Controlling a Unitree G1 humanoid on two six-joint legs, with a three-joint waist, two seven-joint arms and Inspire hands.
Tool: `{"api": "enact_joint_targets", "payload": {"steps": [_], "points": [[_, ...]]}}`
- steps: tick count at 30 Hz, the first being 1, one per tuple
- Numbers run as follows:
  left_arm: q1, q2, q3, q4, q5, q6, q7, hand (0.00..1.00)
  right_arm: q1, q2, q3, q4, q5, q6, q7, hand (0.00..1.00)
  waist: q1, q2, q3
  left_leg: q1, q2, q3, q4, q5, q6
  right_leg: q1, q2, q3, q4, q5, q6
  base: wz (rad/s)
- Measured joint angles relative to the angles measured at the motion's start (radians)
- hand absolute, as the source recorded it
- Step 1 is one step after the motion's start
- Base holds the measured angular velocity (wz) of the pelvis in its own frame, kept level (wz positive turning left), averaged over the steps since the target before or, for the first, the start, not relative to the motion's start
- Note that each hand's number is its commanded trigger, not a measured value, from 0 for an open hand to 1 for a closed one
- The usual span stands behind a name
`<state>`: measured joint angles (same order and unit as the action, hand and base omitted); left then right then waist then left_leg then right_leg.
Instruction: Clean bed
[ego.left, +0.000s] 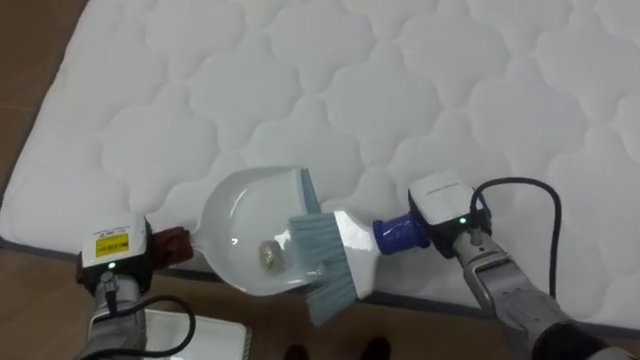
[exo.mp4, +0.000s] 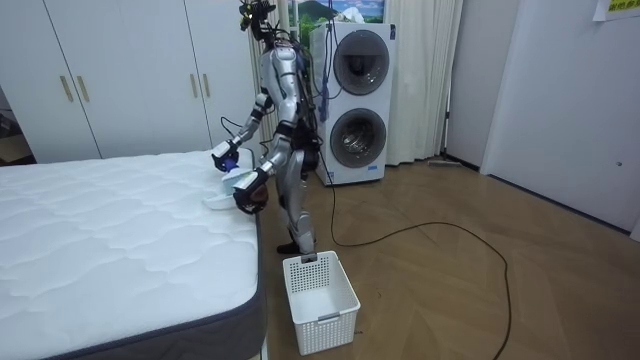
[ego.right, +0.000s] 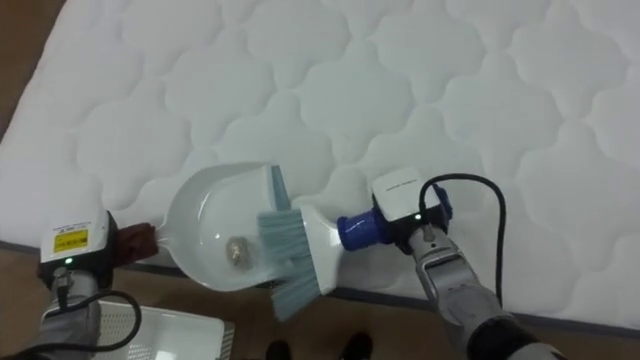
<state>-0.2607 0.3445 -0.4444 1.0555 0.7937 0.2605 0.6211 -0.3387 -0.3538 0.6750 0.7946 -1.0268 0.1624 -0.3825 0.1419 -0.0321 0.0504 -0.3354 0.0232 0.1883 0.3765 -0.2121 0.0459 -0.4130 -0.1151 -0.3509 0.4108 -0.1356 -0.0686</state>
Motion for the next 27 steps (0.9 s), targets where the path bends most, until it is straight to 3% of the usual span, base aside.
{"api": "enact_joint_targets", "payload": {"steps": [8,12,13,14,18,23,27], "points": [[0.041,0.002,0.028,-0.065,0.028,-0.005,0.006,1.0,0.025,-0.007,-0.071,-0.003,0.011,-0.003,-0.078,1.0,-0.007,-0.002,-0.0017,0.071,0.001,-0.008,-0.026,0.0,0.0,0.083,0.01,-0.004,-0.036,-0.001,0.009,0.02],[0.069,0.002,0.066,-0.114,0.04,-0.004,0.006,1.0,0.076,-0.012,-0.134,-0.041,0.041,-0.012,-0.088,0.97,-0.013,-0.003,-0.0101,0.111,0.0,-0.011,-0.04,0.0,-0.001,0.123,0.013,-0.01,-0.053,0.0,0.014,0.04],[0.073,0.002,0.077,-0.121,0.044,-0.004,0.006,1.0,0.085,-0.012,-0.148,-0.048,0.041,-0.013,-0.088,0.7,-0.015,-0.003,-0.0107,0.119,0.0,-0.01,-0.044,0.0,-0.001,0.129,0.013,-0.01,-0.055,0.0,0.014,0.0],[0.083,0.003,0.099,-0.133,0.049,-0.003,0.006,1.0,0.1,-0.012,-0.17,-0.06,0.044,-0.012,-0.088,0.0,-0.022,-0.002,-0.0138,0.134,-0.001,-0.011,-0.051,0.0,-0.001,0.147,0.014,-0.015,-0.062,0.0,0.015,0.0],[0.131,0.002,0.13,-0.155,0.047,0.017,0.006,1.0,0.16,-0.012,-0.209,-0.067,0.156,-0.008,-0.092,0.0,-0.031,0.001,-0.0388,0.214,-0.001,-0.008,-0.088,0.0,-0.001,0.215,0.022,-0.006,-0.084,0.001,0.022,-0.04],[0.22,-0.006,0.168,-0.224,0.044,0.022,0.004,1.0,0.195,-0.012,-0.277,-0.098,0.23,0.006,-0.069,0.0,-0.035,0.008,-0.0434,0.272,0.0,-0.003,-0.119,0.001,-0.002,0.267,0.031,0.005,-0.105,0.004,0.028,-0.04],[0.257,-0.007,0.173,-0.238,0.045,0.022,0.002,1.0,0.194,-0.01,-0.323,-0.101,0.285,0.013,-0.061,0.0,-0.033,0.024,-0.048,0.278,0.0,-0.009,-0.117,0.001,-0.003,0.282,0.032,0.003,-0.106,0.004,0.028,0.04]]}}
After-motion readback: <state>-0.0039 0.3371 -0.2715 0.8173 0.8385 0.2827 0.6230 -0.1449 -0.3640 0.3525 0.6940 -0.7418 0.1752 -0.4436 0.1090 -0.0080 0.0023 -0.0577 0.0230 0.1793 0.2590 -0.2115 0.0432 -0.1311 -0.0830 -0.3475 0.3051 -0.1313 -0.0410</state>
